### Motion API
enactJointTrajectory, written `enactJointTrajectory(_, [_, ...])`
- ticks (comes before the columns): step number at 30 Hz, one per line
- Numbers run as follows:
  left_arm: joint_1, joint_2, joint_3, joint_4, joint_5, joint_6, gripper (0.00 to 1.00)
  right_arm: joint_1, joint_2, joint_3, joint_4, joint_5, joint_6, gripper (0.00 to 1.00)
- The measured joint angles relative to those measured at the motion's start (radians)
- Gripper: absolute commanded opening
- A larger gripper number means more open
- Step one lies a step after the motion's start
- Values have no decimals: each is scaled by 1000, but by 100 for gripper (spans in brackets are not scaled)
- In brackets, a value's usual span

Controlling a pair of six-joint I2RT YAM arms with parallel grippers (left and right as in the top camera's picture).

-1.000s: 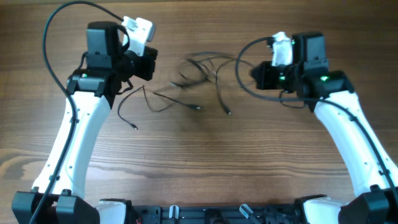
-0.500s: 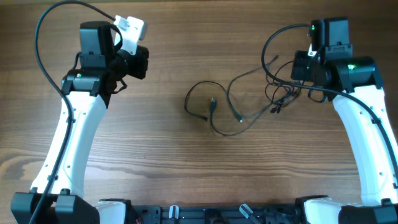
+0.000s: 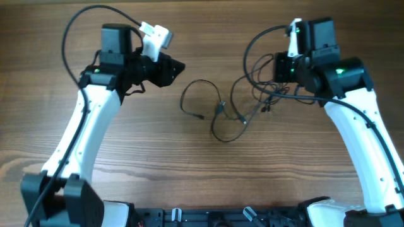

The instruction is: Untangle cables

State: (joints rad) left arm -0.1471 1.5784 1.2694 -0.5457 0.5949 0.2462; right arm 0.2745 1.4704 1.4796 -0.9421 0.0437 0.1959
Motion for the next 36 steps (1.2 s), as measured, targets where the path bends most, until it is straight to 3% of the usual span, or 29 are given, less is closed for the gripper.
enactJointTrajectory(5, [-54, 82, 0, 32, 37, 0, 56, 77, 0, 56, 0, -45, -3, 4])
enactJointTrajectory(12, [-140, 132, 0, 63, 76, 0, 62, 81, 0, 152, 3, -82, -3, 4])
enactJointTrajectory(20, [-227, 189, 0, 145, 141, -1, 63, 81, 0, 153, 2, -100, 2, 4])
enactJointTrajectory(36, [-285, 225, 0, 142, 230, 0, 57, 81, 0, 153, 5, -108, 2, 4])
